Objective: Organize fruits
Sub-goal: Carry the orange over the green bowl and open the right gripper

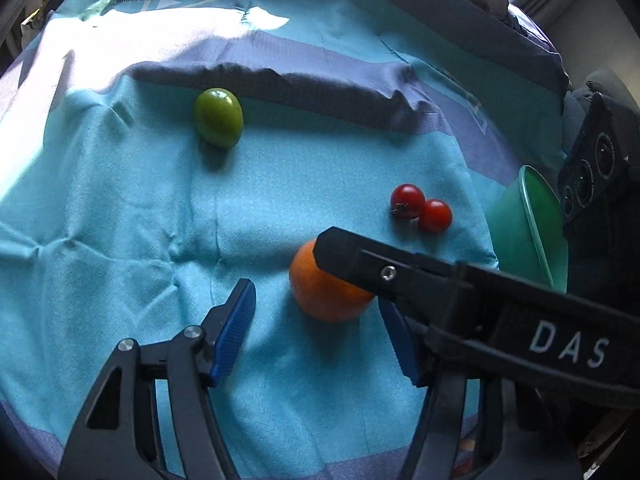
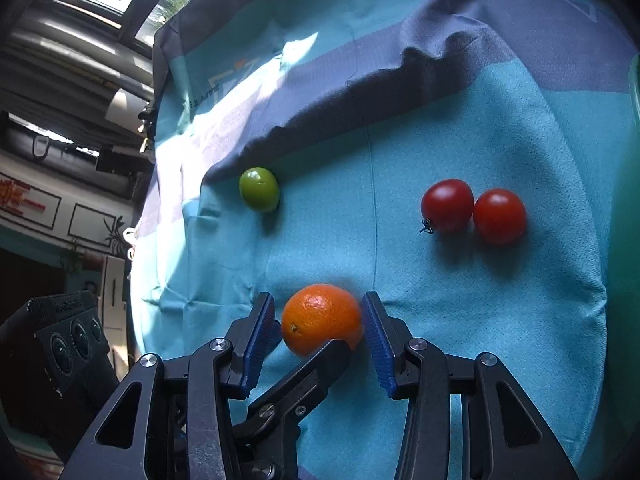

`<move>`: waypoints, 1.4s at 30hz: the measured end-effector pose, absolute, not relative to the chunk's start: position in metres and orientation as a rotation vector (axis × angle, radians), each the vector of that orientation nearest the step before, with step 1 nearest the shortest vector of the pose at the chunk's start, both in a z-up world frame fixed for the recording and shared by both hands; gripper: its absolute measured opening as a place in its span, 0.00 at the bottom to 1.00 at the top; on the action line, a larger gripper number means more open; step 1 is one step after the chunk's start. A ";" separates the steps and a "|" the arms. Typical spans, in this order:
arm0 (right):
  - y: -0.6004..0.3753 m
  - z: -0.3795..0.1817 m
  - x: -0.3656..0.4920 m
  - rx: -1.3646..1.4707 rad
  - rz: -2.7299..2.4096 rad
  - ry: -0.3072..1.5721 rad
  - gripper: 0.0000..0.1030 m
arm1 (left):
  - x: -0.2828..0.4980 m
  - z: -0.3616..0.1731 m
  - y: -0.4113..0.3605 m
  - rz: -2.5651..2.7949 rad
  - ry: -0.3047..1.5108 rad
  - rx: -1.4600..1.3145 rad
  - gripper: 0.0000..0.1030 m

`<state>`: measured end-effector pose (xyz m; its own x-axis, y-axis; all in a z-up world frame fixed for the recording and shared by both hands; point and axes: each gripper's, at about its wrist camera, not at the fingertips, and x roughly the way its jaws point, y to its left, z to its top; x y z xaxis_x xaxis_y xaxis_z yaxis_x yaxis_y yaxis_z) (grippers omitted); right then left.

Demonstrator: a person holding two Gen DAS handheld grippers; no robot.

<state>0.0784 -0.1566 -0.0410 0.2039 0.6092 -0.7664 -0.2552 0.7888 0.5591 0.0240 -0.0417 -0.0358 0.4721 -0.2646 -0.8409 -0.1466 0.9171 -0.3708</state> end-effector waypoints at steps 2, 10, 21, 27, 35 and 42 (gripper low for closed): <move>-0.154 -0.045 0.079 0.340 0.625 1.241 0.46 | 0.025 -0.038 -0.043 -0.072 1.079 -0.426 0.57; -0.154 -0.042 0.076 0.341 0.647 1.222 0.46 | 0.022 -0.028 -0.049 -0.103 1.046 -0.419 0.44; -0.200 0.030 0.051 0.384 0.719 0.995 0.46 | 0.009 0.052 -0.104 -0.130 0.790 -0.181 0.45; -0.255 0.056 0.044 0.434 0.657 0.870 0.46 | 0.011 0.081 -0.152 -0.243 0.713 -0.069 0.45; -0.324 0.056 0.046 0.526 0.511 0.788 0.46 | 0.031 0.082 -0.218 -0.394 0.697 0.002 0.44; -0.359 0.045 0.049 0.544 0.380 0.798 0.46 | 0.044 0.072 -0.259 -0.494 0.716 0.065 0.42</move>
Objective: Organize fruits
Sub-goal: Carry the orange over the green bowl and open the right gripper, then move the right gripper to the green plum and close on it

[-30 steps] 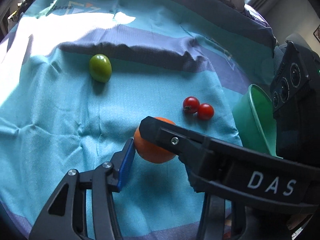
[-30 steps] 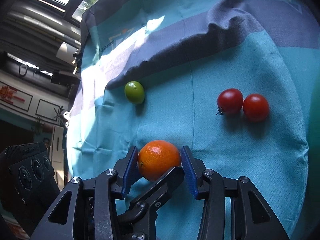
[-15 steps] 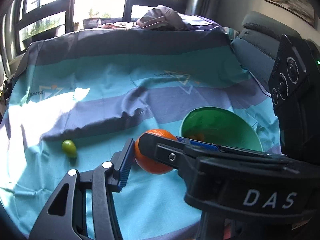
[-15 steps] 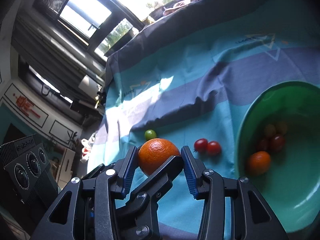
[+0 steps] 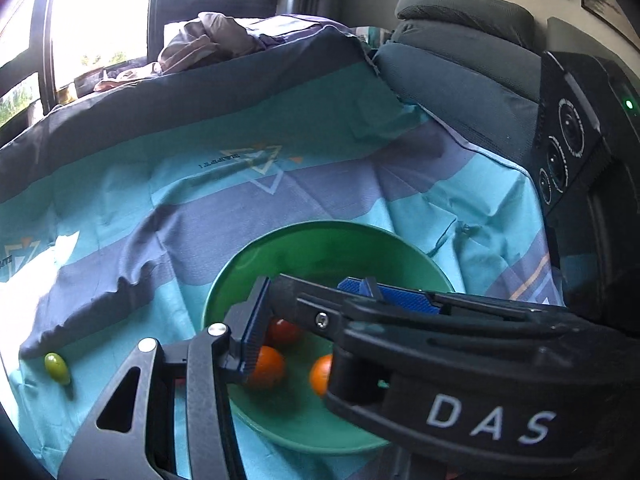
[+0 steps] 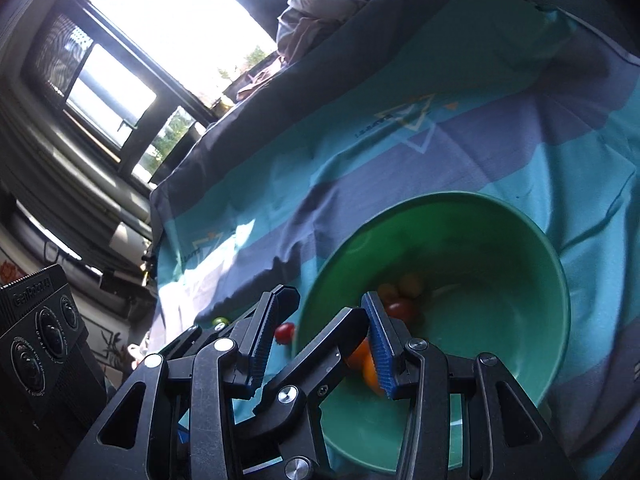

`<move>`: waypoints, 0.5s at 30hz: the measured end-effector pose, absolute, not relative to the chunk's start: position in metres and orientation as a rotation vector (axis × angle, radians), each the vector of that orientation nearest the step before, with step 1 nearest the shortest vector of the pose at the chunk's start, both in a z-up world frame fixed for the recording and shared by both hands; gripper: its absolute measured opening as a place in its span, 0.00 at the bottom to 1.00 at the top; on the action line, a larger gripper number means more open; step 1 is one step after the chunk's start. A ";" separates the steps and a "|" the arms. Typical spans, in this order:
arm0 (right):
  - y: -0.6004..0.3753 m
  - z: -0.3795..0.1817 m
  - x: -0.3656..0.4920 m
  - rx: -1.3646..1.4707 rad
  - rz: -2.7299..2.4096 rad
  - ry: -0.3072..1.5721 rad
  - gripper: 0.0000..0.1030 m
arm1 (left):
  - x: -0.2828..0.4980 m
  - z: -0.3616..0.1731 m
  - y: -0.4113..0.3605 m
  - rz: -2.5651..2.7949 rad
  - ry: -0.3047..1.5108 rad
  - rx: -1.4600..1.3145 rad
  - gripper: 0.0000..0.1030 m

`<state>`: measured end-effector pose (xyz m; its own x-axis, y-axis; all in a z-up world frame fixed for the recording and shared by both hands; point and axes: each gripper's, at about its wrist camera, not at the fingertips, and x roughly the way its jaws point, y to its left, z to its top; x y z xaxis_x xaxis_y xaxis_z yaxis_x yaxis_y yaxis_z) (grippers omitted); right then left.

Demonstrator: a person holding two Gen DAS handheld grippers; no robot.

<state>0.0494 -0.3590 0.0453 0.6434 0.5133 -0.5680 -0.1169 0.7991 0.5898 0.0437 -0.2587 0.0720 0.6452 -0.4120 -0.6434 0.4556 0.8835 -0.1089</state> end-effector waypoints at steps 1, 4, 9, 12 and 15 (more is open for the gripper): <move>-0.362 0.043 0.051 0.547 0.367 0.804 0.46 | 0.046 0.069 -0.261 -0.509 0.723 0.061 0.42; -0.371 0.036 0.054 0.559 0.334 0.831 0.46 | 0.054 0.060 -0.266 -0.536 0.767 0.037 0.42; -0.375 0.028 0.058 0.564 0.306 0.865 0.46 | 0.058 0.052 -0.265 -0.555 0.811 -0.022 0.42; -0.373 0.027 0.060 0.556 0.295 0.874 0.46 | 0.058 0.048 -0.261 -0.558 0.833 -0.051 0.44; -0.373 0.028 0.059 0.549 0.283 0.869 0.46 | 0.054 0.049 -0.252 -0.541 0.836 -0.065 0.47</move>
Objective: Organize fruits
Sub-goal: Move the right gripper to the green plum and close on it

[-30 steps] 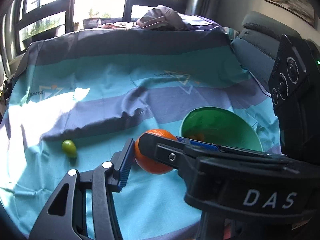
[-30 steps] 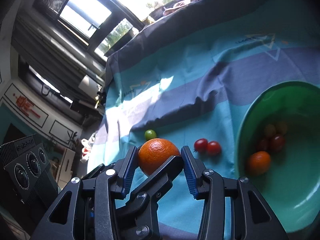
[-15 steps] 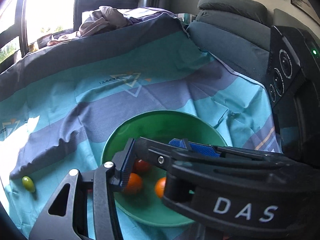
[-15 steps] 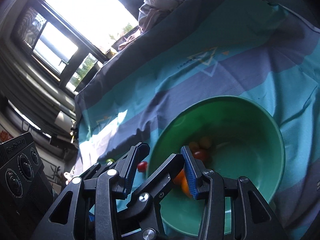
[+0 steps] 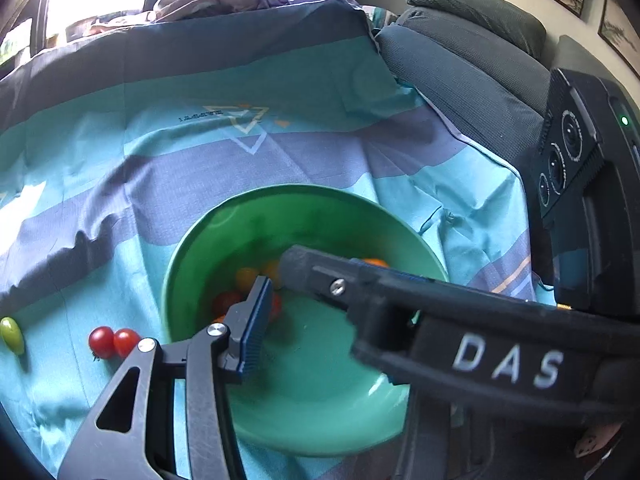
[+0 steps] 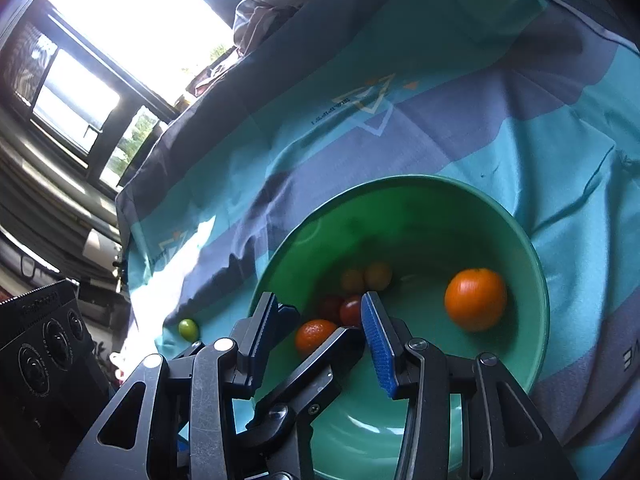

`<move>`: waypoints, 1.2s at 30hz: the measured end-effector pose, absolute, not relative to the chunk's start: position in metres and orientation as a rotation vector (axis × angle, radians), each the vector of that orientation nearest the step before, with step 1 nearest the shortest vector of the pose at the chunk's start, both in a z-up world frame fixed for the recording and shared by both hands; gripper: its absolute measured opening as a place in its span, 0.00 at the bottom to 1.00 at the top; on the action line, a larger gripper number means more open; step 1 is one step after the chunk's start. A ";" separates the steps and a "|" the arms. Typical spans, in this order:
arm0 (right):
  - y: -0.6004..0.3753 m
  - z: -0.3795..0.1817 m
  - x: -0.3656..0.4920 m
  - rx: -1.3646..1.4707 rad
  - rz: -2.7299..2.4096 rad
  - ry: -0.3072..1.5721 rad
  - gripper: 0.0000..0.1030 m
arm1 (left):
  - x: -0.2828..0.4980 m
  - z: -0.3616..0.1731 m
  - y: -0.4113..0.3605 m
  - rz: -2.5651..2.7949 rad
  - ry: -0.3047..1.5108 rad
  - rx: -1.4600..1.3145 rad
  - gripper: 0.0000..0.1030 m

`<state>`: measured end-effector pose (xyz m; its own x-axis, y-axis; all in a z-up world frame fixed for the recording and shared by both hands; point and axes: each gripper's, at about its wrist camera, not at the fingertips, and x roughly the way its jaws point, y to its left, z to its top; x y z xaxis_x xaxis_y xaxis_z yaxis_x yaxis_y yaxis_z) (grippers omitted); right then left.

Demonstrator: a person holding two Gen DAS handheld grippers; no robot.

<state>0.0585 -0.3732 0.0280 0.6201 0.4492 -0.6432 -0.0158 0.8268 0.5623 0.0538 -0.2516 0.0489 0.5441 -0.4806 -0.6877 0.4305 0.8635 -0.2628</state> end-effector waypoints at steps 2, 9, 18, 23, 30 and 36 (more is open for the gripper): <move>-0.372 0.031 0.057 0.539 0.271 0.855 0.46 | 0.050 0.050 -0.239 -0.512 0.833 -0.080 0.50; -0.356 0.046 0.050 0.436 0.205 0.798 0.46 | 0.032 0.060 -0.171 -0.293 0.808 -0.057 0.55; -0.310 0.060 0.051 0.273 0.179 0.742 0.47 | 0.015 0.052 -0.038 0.112 0.780 -0.212 0.62; -0.266 0.057 0.052 0.207 0.295 0.765 0.50 | 0.019 0.028 0.024 0.262 0.798 -0.379 0.61; -0.204 0.037 0.064 0.235 0.529 0.893 0.50 | 0.034 0.008 0.041 0.261 0.858 -0.438 0.60; -0.144 0.026 0.101 0.208 0.637 1.035 0.50 | 0.041 -0.002 0.041 0.257 0.898 -0.418 0.58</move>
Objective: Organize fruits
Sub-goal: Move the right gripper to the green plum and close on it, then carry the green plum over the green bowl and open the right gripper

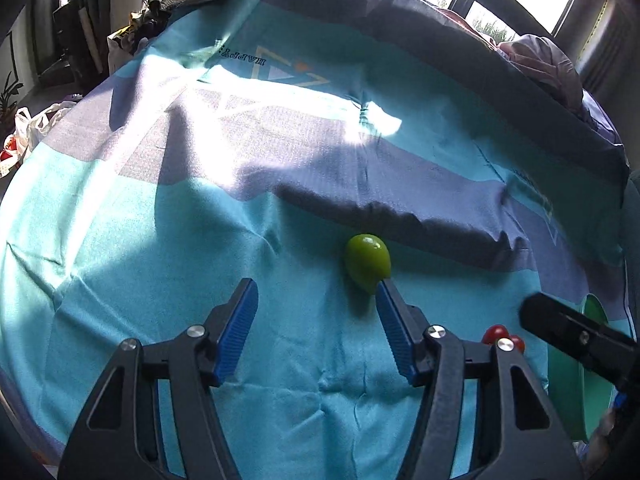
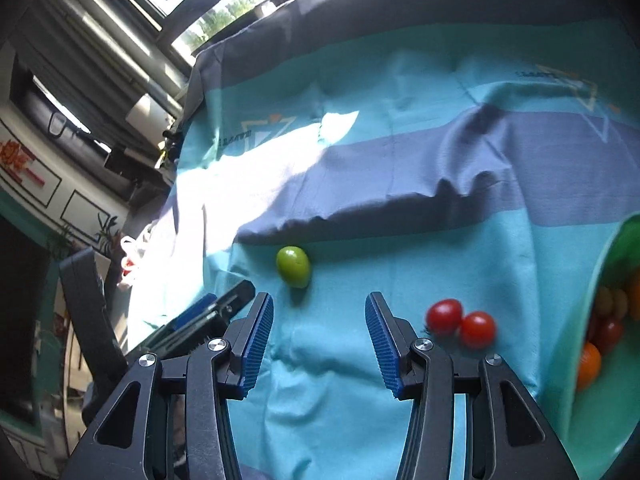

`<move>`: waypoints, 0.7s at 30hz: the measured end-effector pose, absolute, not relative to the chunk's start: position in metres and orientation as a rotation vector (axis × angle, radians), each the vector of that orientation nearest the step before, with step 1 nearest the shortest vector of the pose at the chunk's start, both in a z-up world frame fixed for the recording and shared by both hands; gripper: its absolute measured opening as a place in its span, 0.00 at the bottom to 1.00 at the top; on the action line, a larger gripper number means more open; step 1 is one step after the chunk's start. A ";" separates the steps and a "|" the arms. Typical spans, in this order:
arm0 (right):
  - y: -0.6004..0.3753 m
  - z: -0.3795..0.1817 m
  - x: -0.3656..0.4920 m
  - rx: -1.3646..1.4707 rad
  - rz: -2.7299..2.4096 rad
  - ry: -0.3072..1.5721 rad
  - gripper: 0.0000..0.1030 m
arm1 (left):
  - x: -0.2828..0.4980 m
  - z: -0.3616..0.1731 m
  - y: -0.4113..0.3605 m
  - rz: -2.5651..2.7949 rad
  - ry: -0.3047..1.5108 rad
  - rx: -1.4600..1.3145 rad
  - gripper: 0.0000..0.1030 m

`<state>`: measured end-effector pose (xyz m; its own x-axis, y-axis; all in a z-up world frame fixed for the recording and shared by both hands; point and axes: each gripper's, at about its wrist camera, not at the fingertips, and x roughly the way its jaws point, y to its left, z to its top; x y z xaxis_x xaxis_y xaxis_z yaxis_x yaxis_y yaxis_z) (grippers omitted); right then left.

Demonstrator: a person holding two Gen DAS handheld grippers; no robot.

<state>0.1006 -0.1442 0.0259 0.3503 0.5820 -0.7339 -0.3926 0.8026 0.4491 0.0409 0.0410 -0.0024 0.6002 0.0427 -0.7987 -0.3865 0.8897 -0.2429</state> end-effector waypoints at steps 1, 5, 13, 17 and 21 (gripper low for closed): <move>-0.135 0.022 0.108 0.205 0.649 1.059 0.50 | 0.039 -0.002 0.041 0.262 0.897 -0.414 0.58; -0.096 0.002 0.132 0.134 0.642 1.148 0.50 | 0.033 -0.002 0.045 0.325 0.891 -0.361 0.58; -0.039 -0.023 0.152 -0.025 0.637 1.225 0.47 | 0.026 -0.003 0.060 0.351 0.898 -0.385 0.58; -0.027 -0.033 0.156 -0.071 0.625 1.251 0.46 | 0.025 -0.005 0.066 0.372 0.913 -0.380 0.58; -0.020 -0.037 0.154 -0.120 0.608 1.221 0.35 | 0.024 -0.007 0.071 0.368 0.925 -0.411 0.58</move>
